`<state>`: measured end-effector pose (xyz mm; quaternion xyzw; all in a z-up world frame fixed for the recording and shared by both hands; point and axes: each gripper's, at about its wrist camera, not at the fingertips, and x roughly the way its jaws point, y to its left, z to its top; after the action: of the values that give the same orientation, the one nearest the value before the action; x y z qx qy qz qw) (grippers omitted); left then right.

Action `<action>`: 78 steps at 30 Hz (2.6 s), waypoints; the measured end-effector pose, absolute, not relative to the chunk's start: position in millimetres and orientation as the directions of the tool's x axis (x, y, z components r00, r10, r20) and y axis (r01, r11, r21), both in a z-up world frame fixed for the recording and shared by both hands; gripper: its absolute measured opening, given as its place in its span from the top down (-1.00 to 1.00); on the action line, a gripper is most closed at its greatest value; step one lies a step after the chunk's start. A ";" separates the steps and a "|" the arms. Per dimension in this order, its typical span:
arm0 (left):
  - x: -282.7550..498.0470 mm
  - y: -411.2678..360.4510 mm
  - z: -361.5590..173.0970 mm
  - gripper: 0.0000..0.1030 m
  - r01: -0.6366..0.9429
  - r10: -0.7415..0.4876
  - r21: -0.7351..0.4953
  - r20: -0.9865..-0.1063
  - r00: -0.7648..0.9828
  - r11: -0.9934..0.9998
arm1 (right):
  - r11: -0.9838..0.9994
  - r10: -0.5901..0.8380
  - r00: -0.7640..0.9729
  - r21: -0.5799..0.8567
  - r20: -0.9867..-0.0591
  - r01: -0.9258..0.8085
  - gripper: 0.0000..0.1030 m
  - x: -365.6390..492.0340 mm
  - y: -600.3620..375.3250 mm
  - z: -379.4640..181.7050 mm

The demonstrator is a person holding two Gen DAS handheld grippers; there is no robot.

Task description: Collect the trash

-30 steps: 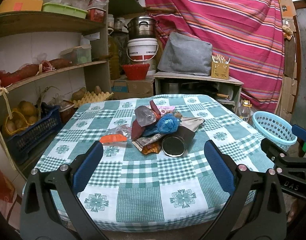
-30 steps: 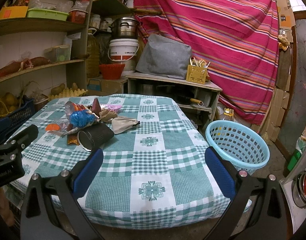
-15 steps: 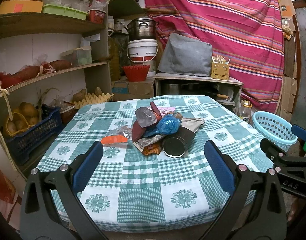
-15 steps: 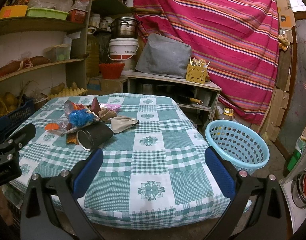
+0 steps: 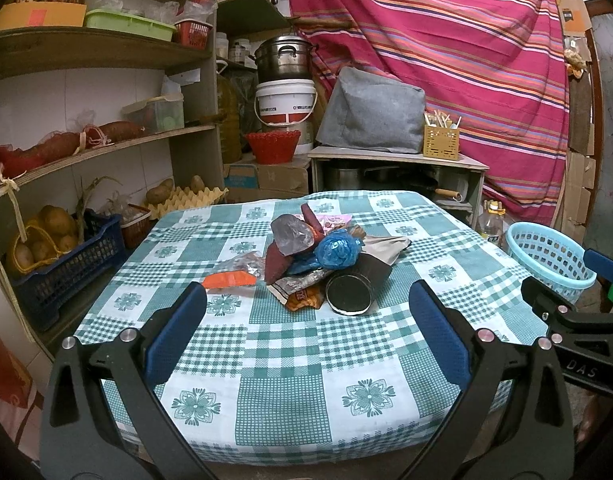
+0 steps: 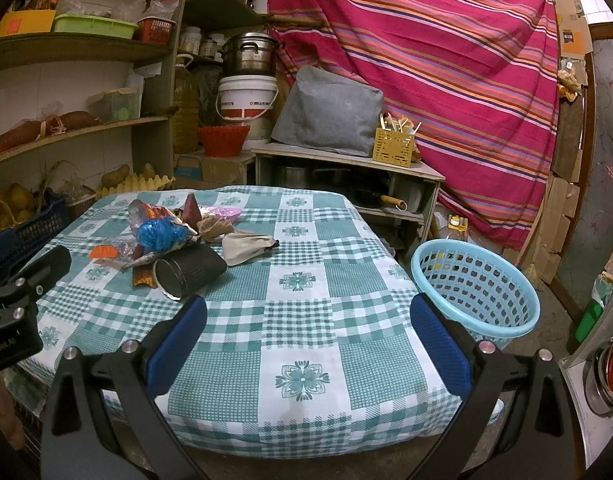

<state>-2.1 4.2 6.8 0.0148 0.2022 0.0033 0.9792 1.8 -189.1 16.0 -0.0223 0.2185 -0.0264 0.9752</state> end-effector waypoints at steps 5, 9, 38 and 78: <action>-1.5 5.0 8.2 -0.90 -0.002 0.016 0.036 -0.399 0.917 0.999 | 0.998 -0.058 0.900 -0.051 -0.432 0.040 -0.92 2.1 -191.5 11.5; -1.1 6.8 9.5 -0.90 -0.003 0.017 0.035 -0.398 0.917 0.999 | 0.998 -0.061 0.901 -0.054 -0.430 0.042 -0.92 2.1 -191.9 10.8; -3.5 3.7 7.1 -0.90 -0.004 0.018 0.037 -0.396 0.918 0.999 | 0.997 -0.066 0.903 -0.055 -0.425 0.047 -0.93 1.9 -194.8 13.8; 4.1 8.5 5.3 -0.90 0.001 0.011 0.029 -0.384 0.923 1.000 | 0.997 -0.072 0.925 -0.018 -0.374 0.070 -0.93 6.3 -220.4 23.8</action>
<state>4.1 8.5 5.3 0.0142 0.1959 0.0025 0.9805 6.3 -220.4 23.8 -0.0020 0.1905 -0.0361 0.9810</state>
